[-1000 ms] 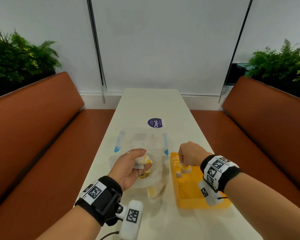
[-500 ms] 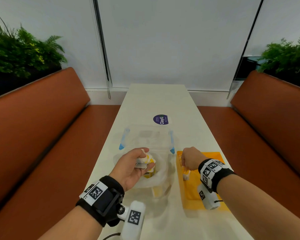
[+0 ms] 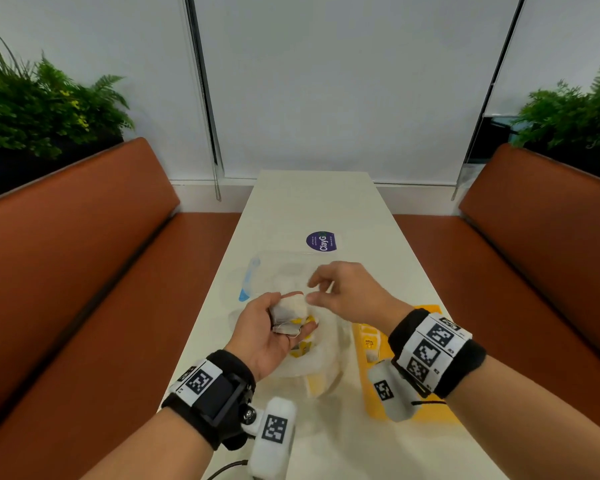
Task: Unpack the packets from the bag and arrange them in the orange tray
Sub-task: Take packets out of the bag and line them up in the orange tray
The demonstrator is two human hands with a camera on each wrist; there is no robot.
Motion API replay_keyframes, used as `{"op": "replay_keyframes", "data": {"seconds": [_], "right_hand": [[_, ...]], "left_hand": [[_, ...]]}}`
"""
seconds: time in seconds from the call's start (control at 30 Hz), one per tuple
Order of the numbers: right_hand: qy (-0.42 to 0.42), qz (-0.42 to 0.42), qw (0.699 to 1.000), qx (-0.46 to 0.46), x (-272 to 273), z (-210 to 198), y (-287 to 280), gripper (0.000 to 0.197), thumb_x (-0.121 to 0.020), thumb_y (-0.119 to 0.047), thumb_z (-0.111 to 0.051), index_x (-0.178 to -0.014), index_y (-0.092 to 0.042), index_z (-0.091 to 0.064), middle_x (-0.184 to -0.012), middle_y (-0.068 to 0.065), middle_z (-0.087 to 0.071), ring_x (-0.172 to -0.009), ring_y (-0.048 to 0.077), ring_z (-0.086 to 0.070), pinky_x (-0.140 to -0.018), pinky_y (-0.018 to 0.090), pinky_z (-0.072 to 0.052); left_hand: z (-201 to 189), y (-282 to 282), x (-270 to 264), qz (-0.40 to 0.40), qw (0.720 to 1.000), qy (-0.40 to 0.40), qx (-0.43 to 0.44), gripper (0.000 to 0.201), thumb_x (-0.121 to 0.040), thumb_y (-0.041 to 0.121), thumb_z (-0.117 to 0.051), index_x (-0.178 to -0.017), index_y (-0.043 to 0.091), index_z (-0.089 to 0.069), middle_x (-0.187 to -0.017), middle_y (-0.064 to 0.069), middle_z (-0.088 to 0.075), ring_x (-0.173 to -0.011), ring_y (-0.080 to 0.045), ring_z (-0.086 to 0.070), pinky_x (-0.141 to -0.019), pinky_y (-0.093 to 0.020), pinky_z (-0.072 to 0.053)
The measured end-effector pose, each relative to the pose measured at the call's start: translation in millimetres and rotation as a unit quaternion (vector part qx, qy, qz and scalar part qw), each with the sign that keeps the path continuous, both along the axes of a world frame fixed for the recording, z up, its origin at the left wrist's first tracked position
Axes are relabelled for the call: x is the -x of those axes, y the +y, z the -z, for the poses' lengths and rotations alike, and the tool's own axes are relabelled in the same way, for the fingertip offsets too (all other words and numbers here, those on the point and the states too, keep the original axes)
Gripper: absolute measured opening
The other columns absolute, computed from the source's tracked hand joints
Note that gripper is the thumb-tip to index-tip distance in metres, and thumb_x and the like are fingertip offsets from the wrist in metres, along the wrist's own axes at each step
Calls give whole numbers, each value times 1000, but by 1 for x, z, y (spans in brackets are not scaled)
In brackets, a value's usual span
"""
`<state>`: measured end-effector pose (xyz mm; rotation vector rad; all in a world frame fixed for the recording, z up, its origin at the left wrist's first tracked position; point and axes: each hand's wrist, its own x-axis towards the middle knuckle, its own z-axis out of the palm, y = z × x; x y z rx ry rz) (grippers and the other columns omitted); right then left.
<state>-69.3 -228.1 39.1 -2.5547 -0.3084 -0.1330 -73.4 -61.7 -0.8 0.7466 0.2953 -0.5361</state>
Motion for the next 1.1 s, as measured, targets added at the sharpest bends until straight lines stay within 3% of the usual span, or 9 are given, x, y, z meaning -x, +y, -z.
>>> {"op": "replay_keyframes", "data": {"seconds": [0.17,0.23,0.33,0.43,0.57,0.8,0.9,1.03,1.1], "right_hand": [[65,-83,993,44,8,-12,23,62,-68,-19,-83,-125,-23,-60,-110,3,-50,-84,14,-57,-71,18,-40],[81,-97,991,34,10,-13,22,65,-64,-12,-85,-123,-24,-61,-111,4,-49,-89,21,-59,-73,22,-47],[55,-98,993,35,11,-12,23,47,-69,-9,-81,-113,-16,-68,-104,6,-55,-86,19,-59,-79,31,-52],[-8,-91,996,10,13,-12,24,20,-80,-7,-70,-99,-8,-74,-100,9,-66,-82,15,-60,-77,24,-49],[-34,-89,995,-9,15,-15,24,16,-80,-2,-63,-91,-2,-75,-99,10,-69,-91,17,-63,-81,28,-50],[-49,-112,991,49,15,-14,24,21,-79,4,-64,-96,-2,-74,-111,11,-62,-90,15,-60,-71,8,-37],[-77,-115,989,59,19,-17,24,14,-82,-4,-67,-94,-4,-74,-108,10,-65,-94,21,-60,-78,17,-39],[-63,-92,994,16,21,-24,18,11,-88,-4,-60,-95,-5,-69,-88,3,-69,-69,6,-55,-65,9,-40],[-51,-80,996,5,23,-26,15,11,-89,-5,-59,-96,-6,-67,-73,-8,-63,-66,7,-55,-67,18,-45]], "left_hand": [[-4,-1,2,16,999,-21,20,31,-98,19,-38,-106,0,-62,-93,-20,-67,-75,-32,-66,-67,-40,-55],[-5,1,2,19,999,-22,20,29,-98,18,-38,-104,1,-61,-93,-20,-66,-78,-32,-65,-72,-42,-53],[-4,3,2,28,999,-2,16,31,-99,20,-39,-112,-2,-56,-99,-23,-67,-93,-39,-63,-78,-45,-55],[-2,1,2,40,999,11,-3,30,-98,21,-44,-117,0,-55,-116,-23,-59,-109,-43,-58,-70,-47,-57],[0,0,0,46,998,-5,-32,26,-97,21,-48,-109,1,-58,-111,-19,-59,-83,-34,-64,-67,-43,-59],[-7,0,2,56,997,-18,-57,24,-98,19,-46,-105,0,-60,-103,-20,-61,-80,-37,-66,-68,-37,-59],[-10,2,4,50,997,-16,-65,29,-98,27,-50,-104,0,-60,-93,-18,-61,-74,-36,-66,-63,-36,-60],[-8,4,4,42,994,-30,-93,48,-90,41,-61,-116,2,-60,-94,-13,-61,-84,-38,-64,-75,-37,-57],[-7,4,5,29,993,-45,-107,49,-85,44,-66,-113,5,-62,-92,-10,-64,-84,-35,-65,-78,-35,-57]]}}
